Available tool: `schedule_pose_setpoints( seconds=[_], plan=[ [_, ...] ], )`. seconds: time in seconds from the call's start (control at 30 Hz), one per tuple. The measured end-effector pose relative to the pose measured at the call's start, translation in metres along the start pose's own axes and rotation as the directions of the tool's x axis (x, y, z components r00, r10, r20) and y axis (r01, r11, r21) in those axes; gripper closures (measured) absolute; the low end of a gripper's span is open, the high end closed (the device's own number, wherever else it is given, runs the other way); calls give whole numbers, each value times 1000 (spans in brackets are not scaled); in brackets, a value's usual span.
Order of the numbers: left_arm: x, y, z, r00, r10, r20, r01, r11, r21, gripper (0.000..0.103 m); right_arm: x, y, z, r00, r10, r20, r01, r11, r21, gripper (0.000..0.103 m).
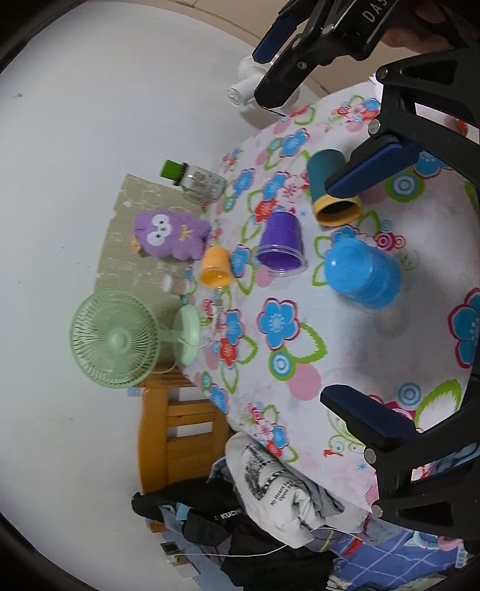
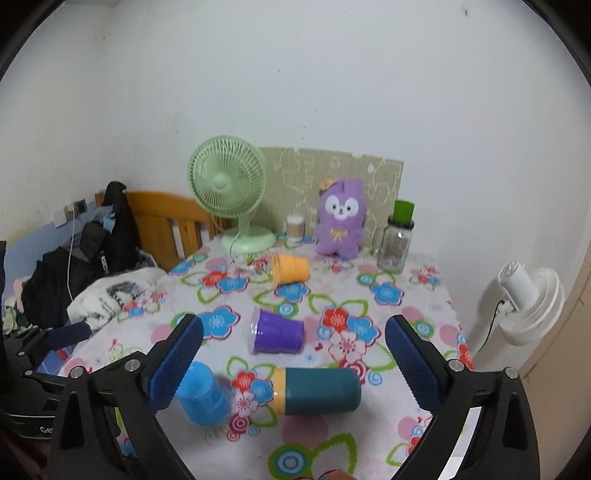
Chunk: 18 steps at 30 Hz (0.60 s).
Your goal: Flip cup upside down
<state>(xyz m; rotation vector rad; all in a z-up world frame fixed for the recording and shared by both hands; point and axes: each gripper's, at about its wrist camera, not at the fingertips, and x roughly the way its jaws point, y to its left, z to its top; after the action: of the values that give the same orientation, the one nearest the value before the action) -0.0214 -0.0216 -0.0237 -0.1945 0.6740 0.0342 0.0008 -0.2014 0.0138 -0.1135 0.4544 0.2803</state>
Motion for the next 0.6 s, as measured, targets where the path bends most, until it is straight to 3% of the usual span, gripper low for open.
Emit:
schedule_pose_setpoints(
  seconds=[0.17,0.6],
  plan=[
    [-6,2,4,999,7,39,-6,1000,-8,0,-2,4,0,1000,-6,0,6,1000,-10,2],
    [-1,6,0,1000,18,19,-17,1000,-19,0,6,8,-5,1000,-4,-26,3,1000,-16,2]
  ],
)
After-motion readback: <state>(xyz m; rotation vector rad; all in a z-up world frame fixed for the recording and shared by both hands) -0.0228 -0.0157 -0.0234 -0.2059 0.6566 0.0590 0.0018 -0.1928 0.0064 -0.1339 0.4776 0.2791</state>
